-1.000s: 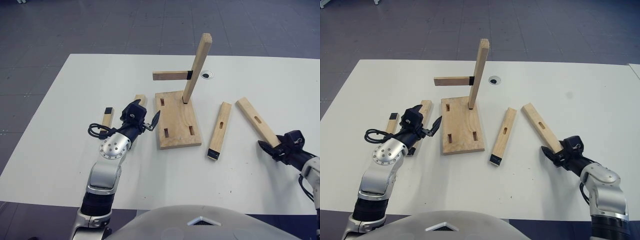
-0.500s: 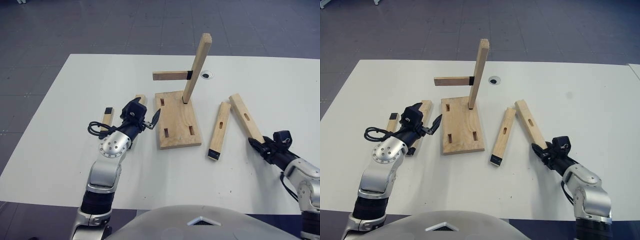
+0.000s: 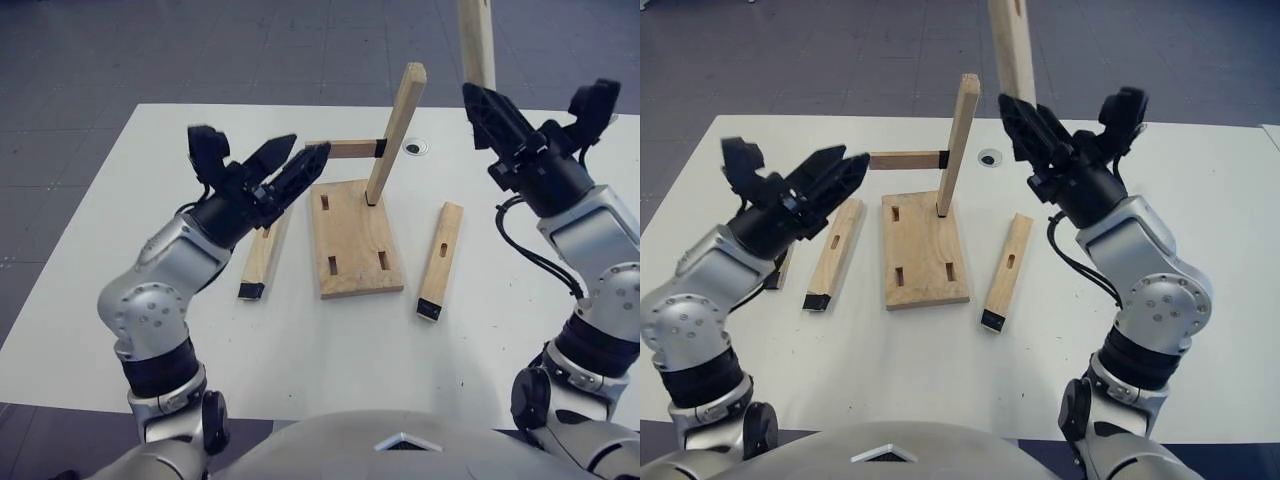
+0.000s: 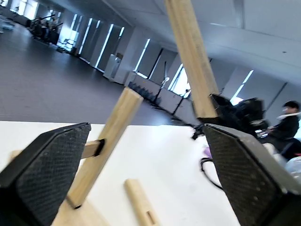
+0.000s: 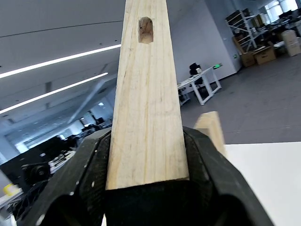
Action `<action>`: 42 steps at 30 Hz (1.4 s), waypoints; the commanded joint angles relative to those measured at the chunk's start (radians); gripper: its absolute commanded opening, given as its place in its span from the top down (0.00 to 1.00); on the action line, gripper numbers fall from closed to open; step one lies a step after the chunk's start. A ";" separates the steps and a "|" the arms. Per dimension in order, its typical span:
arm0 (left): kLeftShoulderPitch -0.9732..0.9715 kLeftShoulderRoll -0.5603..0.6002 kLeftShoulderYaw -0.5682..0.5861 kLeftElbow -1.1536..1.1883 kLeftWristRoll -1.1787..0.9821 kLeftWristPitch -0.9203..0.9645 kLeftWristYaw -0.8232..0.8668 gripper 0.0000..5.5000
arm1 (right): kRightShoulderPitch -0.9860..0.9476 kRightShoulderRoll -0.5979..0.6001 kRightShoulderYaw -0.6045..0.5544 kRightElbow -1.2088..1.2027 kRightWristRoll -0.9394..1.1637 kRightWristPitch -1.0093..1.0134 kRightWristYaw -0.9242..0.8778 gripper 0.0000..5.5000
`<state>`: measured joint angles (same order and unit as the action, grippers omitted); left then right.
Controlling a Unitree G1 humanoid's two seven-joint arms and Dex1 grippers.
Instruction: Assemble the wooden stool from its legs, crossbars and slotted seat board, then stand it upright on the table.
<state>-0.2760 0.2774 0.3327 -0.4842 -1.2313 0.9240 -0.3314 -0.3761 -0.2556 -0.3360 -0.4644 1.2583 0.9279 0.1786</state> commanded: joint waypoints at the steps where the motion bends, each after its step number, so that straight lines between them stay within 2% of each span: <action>1: -0.093 0.007 -0.004 0.114 -0.306 0.039 0.109 0.09 | -0.030 -0.021 0.078 0.062 0.153 0.071 0.112 0.63; 7: -0.109 0.012 -0.088 0.170 -0.613 -0.002 0.226 0.09 | -0.045 -0.069 0.156 0.144 0.168 0.095 0.279 0.63; 14: -0.092 0.033 -0.177 0.129 -0.571 -0.034 0.232 0.09 | -0.038 -0.072 0.226 0.117 0.177 0.090 0.322 0.63; 19: -0.089 0.030 -0.198 0.123 -0.556 -0.065 0.225 0.09 | -0.039 -0.068 0.254 0.113 0.178 0.078 0.323 0.63; 35: -0.059 0.054 -0.206 0.118 -0.556 -0.107 0.197 0.57 | -0.039 -0.078 0.258 0.124 0.192 0.064 0.320 0.63; 42: -0.052 0.045 -0.198 0.116 -0.546 -0.132 0.193 0.58 | -0.031 -0.090 0.273 0.121 0.175 0.069 0.329 0.63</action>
<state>-0.3300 0.3241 0.1242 -0.3683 -1.7830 0.8196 -0.1400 -0.4035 -0.3307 -0.0727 -0.3312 1.4360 0.9876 0.4927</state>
